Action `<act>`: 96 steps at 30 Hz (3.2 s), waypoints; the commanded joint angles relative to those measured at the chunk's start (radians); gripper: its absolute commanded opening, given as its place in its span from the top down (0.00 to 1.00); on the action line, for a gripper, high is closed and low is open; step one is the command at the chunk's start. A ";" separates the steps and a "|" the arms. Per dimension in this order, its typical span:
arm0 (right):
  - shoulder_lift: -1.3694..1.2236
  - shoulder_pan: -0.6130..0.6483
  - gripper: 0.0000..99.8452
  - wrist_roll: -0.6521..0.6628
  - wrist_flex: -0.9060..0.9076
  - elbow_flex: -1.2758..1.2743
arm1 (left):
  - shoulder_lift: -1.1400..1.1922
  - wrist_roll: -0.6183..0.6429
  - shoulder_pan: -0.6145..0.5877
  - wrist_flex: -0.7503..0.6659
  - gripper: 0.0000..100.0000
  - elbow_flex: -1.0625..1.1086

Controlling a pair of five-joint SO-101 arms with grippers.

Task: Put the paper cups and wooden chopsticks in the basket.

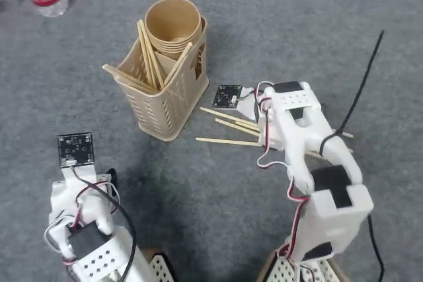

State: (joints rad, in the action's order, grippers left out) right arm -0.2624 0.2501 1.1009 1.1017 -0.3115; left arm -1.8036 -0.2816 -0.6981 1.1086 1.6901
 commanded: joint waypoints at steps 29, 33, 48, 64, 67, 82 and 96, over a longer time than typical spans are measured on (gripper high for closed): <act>0.456 -0.013 0.99 0.011 0.189 0.081 | -0.018 -0.009 0.009 0.000 0.74 -0.007; 0.633 -0.012 0.99 0.009 0.211 0.081 | -0.018 -0.009 0.009 0.002 0.74 -0.007; 0.860 0.208 0.99 -0.404 -0.065 0.081 | -0.018 -0.009 0.009 0.003 0.74 -0.007; 0.805 0.406 0.99 -0.872 -0.760 0.074 | -0.018 -0.006 0.011 0.000 0.74 -0.007; 0.674 0.478 0.99 -0.835 -0.931 0.083 | -0.018 -0.006 0.011 0.000 0.74 -0.007; 0.372 0.437 0.99 -0.993 -1.170 0.107 | -0.018 -0.006 0.011 -0.002 0.74 -0.007; 0.377 0.452 0.99 -1.115 -1.168 -0.002 | -0.018 -0.008 0.011 -0.002 0.74 -0.007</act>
State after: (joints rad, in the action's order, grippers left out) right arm 0.0921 0.6951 -0.0038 -0.0491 -0.3130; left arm -1.8036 -0.2816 -0.6966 1.1086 1.6901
